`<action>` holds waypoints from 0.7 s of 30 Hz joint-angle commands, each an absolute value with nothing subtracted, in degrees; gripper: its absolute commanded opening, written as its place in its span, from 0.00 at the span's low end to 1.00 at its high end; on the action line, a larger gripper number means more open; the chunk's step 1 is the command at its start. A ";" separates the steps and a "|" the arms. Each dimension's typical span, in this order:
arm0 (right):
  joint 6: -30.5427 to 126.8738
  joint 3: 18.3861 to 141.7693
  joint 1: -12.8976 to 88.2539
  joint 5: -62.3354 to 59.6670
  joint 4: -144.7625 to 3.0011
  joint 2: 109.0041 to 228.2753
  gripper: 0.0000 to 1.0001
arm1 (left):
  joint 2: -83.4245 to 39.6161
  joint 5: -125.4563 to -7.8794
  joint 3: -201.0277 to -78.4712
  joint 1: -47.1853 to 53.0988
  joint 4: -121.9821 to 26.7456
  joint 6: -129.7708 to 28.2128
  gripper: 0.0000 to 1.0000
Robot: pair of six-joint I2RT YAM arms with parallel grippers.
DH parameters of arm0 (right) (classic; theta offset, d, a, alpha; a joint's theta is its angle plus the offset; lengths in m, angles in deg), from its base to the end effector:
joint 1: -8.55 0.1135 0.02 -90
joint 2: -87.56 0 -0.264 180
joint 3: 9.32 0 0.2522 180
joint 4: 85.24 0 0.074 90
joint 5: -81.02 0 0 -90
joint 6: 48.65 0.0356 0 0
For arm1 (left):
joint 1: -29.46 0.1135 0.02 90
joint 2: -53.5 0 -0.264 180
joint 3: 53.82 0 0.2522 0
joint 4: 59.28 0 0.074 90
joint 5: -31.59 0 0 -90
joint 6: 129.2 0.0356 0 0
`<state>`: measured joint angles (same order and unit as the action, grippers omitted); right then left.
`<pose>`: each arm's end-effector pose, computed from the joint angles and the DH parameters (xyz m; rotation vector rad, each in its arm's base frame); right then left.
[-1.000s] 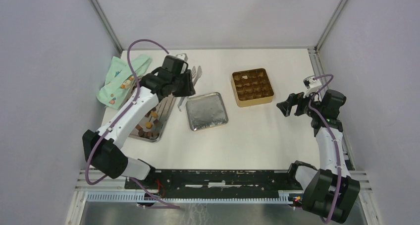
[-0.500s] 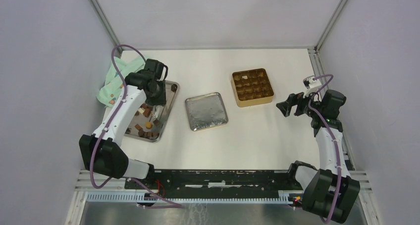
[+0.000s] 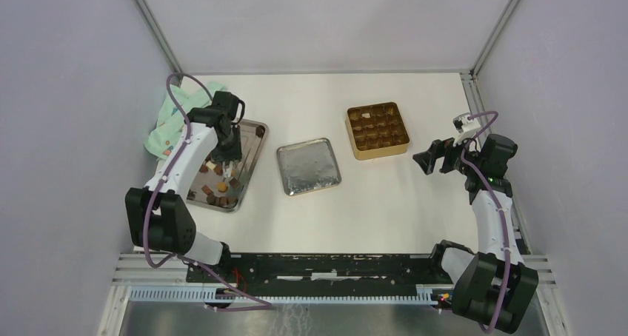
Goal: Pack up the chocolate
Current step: Pick up the fake chocolate from the plate.
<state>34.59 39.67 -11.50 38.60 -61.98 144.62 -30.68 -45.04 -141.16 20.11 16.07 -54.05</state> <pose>0.2062 -0.0473 0.2487 -0.2496 1.9565 0.5716 0.2759 -0.0371 0.2866 -0.1845 2.7755 0.2274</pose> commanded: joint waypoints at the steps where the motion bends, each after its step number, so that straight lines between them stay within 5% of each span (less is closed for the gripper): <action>1: 34.06 40.06 -11.86 39.46 -64.02 144.35 0.98 | -31.37 -45.62 -140.91 21.11 14.22 -49.34 0.46; 21: 33.97 40.04 -11.87 39.54 -64.15 144.52 0.98 | -34.80 -47.03 -140.15 23.28 12.91 -49.40 0.48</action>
